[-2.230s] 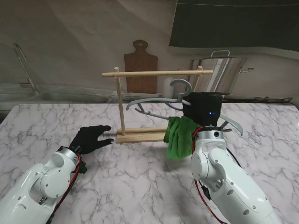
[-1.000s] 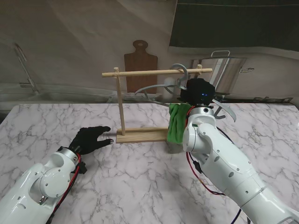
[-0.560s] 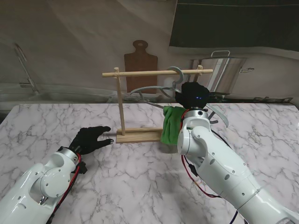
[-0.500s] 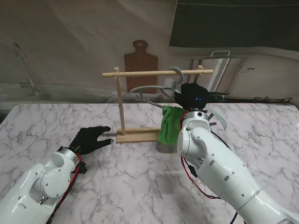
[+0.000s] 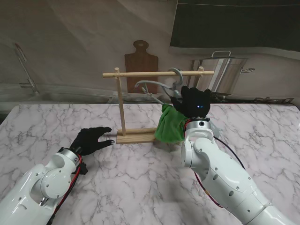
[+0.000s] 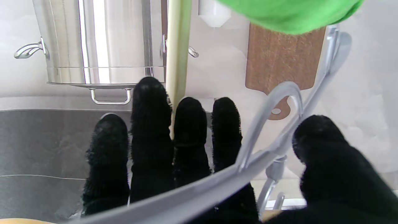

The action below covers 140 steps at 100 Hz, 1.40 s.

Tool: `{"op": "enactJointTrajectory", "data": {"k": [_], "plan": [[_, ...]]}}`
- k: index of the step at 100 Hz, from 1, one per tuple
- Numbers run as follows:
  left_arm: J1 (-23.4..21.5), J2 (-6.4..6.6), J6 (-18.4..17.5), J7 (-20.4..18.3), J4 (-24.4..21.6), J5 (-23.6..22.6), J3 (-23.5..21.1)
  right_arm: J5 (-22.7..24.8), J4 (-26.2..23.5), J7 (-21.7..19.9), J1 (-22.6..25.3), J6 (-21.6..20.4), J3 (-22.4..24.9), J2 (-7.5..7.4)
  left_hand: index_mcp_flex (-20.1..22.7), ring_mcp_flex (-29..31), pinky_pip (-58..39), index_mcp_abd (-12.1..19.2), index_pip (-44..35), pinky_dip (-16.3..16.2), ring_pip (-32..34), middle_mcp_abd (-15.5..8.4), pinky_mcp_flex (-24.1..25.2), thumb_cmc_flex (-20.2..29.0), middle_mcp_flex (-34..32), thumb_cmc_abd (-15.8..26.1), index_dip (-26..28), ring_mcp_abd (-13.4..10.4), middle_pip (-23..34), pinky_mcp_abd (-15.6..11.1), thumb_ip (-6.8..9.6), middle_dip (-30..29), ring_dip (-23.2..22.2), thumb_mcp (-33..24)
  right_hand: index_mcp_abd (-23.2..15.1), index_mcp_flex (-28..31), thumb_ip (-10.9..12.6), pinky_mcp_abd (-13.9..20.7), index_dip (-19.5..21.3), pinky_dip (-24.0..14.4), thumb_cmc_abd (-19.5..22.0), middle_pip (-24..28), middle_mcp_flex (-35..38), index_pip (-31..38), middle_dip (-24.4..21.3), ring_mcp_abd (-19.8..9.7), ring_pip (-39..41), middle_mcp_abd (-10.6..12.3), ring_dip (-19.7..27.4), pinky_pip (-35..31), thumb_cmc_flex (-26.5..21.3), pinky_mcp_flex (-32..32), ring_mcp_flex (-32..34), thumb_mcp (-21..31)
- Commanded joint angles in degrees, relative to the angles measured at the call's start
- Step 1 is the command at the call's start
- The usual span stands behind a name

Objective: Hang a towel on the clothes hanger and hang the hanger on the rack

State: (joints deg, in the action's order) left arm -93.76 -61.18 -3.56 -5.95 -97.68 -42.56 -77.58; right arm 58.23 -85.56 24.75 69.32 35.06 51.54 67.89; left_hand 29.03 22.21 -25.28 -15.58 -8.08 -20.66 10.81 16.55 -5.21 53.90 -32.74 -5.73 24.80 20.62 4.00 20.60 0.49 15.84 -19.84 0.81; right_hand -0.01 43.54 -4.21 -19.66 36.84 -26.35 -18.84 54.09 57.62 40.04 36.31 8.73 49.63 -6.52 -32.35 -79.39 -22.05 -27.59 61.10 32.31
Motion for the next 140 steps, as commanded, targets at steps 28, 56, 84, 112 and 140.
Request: {"op": "enactJointTrajectory", "data": {"k": [28,56,84,112,140], "plan": [[0.15,-0.1,-0.08,-0.75,0.32,0.17,0.28,1.01,-3.69,0.75,3.82,-0.2,2.44,-0.24,-0.48,0.97,7.66,0.22,0.67,-0.97,-0.35,-0.4,-0.5,0.89,-0.57,3.35,0.5,-0.94,-0.08,1.47,-0.8,0.32,-0.84,0.87,-0.75,-6.89,1.3,2.37,-3.09,-2.6,3.15,-6.11,-10.25,-3.29,-4.2,0.57,-7.6,-1.06,2.24,2.4,3.61,5.09,-10.28,-4.22],[0.18,-0.11,0.03,-0.71,0.33,0.16,0.21,2.57,-7.12,3.24,7.63,-2.19,6.52,-0.65,-0.35,1.03,7.92,0.15,0.56,-1.39,-0.29,-0.5,-1.3,1.08,-0.62,3.19,0.47,-0.94,-0.05,1.53,-0.78,0.35,-0.87,0.82,-0.83,-6.23,1.46,2.28,-3.53,-3.1,3.28,-5.77,-9.46,-2.74,-4.82,0.56,-7.39,-0.95,2.24,2.5,3.06,4.92,-9.72,-4.64],[0.43,-0.18,-0.12,-0.47,0.51,0.44,0.21,4.83,-9.42,7.14,14.22,-5.47,15.29,-1.49,0.48,1.17,6.83,0.43,0.14,-2.32,-0.14,-0.37,-1.92,0.96,-0.51,3.89,0.65,-1.09,-0.08,1.27,-0.8,0.37,-0.96,0.83,-1.23,-6.19,1.54,2.27,-3.82,-3.01,3.96,-5.93,-9.33,-2.5,-5.23,0.08,-8.09,-0.56,2.51,3.61,2.86,5.71,-10.02,-5.1],[1.43,-1.3,0.37,3.9,2.05,4.26,1.16,4.82,-14.72,14.19,24.1,-13.21,27.21,-1.44,0.94,0.82,0.19,0.54,-0.33,-5.04,0.65,-0.18,-0.74,1.13,4.36,6.17,1.24,-1.03,-0.78,1.0,-1.06,0.1,-1.96,0.94,-1.65,-4.43,1.61,1.15,-5.52,-1.09,4.97,-13.03,-8.47,-3.77,-9.89,0.34,-16.32,-0.64,5.97,9.85,1.58,8.83,-11.29,-6.75],[0.63,-2.51,-1.11,7.21,1.23,10.39,1.36,-8.1,-21.98,13.54,33.24,-31.12,32.97,0.13,3.25,2.62,-5.18,0.42,-1.3,-6.08,1.55,-0.6,-0.16,1.67,-1.02,6.59,2.0,-0.85,0.56,0.95,-1.04,1.19,-2.87,0.99,-2.73,-4.93,1.74,0.3,-9.14,3.39,4.87,-23.91,-11.85,-7.97,-18.58,-0.34,-29.98,0.15,12.0,18.44,-0.43,13.67,-15.5,-7.78]]}}
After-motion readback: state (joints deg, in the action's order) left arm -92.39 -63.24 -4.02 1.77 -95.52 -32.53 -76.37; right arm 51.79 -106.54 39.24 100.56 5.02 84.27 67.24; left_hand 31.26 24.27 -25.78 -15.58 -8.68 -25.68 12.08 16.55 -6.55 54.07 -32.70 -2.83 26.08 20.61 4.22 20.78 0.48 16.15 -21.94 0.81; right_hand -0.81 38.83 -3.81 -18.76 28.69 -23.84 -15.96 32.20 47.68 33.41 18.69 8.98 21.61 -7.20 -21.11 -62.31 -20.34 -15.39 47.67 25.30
